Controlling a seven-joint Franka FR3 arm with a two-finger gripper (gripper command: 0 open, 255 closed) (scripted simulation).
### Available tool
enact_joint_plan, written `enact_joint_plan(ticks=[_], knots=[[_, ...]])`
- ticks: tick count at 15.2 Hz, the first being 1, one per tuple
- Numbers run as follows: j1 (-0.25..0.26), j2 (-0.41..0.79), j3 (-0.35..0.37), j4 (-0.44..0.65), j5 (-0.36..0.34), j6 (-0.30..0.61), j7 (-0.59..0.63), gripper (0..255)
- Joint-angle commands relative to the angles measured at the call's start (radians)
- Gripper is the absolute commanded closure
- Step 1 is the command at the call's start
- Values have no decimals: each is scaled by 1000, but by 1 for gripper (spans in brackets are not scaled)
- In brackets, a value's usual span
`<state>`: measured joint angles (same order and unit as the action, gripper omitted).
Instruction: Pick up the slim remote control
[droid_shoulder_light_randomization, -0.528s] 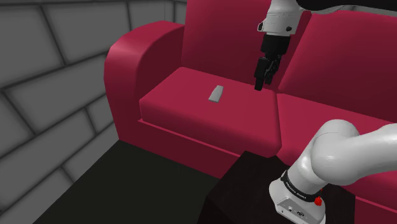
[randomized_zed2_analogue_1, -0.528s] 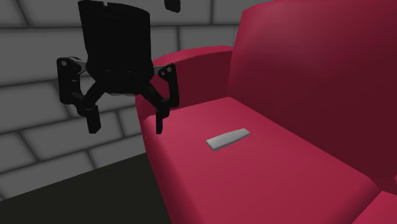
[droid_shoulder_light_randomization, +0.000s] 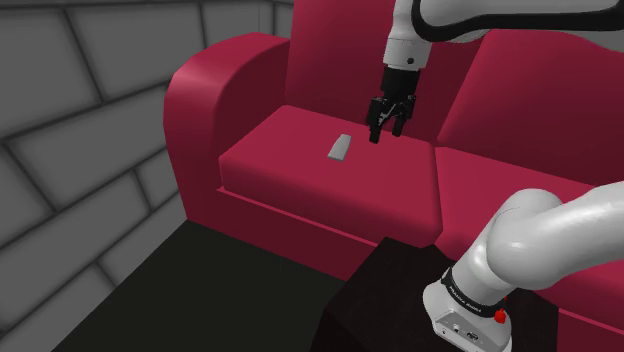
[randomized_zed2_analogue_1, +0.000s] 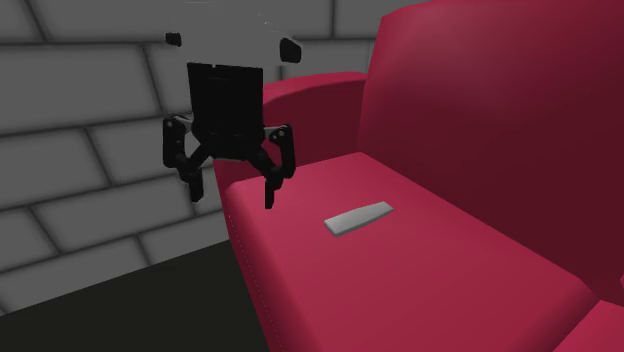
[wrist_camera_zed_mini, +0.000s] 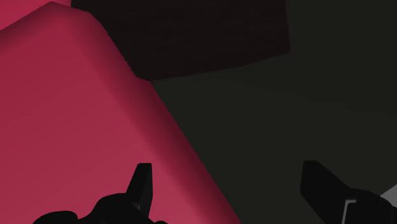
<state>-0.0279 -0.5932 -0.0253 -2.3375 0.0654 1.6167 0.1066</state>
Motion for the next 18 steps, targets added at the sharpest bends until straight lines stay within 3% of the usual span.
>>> enact_joint_plan(ticks=[1, 10, 18], knots=[[-14, 63, 8, 7, 3, 66, 47, 0], [-82, 352, 0, 101, -9, 294, 221, 0], [-132, 607, -36, 243, -21, 433, 364, 0]])
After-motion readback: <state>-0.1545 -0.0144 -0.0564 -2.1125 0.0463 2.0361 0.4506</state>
